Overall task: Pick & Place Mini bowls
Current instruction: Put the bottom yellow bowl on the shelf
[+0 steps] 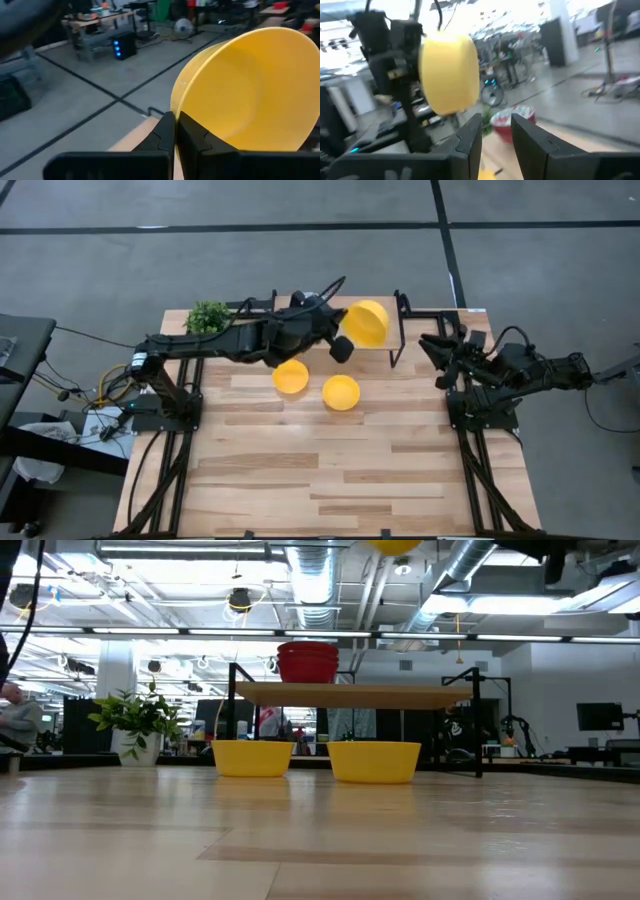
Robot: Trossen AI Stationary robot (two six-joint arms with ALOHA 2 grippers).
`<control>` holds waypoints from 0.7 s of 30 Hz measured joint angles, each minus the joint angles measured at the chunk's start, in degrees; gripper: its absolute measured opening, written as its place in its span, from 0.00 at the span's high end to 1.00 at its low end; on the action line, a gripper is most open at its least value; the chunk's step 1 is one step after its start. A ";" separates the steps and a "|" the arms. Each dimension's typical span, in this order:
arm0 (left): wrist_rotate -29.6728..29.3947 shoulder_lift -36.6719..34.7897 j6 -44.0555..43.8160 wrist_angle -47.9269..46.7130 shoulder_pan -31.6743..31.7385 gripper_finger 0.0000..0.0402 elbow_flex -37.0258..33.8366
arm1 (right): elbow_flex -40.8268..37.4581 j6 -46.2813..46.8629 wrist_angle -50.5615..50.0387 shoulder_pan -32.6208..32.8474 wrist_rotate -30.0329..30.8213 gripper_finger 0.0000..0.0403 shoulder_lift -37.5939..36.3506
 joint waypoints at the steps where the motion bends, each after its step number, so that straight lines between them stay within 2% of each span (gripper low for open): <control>1: -0.01 0.10 0.00 -0.20 0.68 0.99 0.00 | 0.02 -1.12 1.16 0.00 0.99 0.77 0.38; 5: -0.07 1.29 -0.01 -0.24 3.25 0.99 0.00 | 0.67 -4.49 2.24 0.00 4.56 0.77 2.51; 10: -0.05 3.59 -0.01 -0.01 5.95 0.99 0.04 | 3.95 -7.99 2.18 0.00 10.22 0.75 9.04; 21: -0.48 5.48 0.01 0.47 9.63 0.99 0.00 | 15.49 -8.56 -1.84 0.00 24.85 0.57 26.46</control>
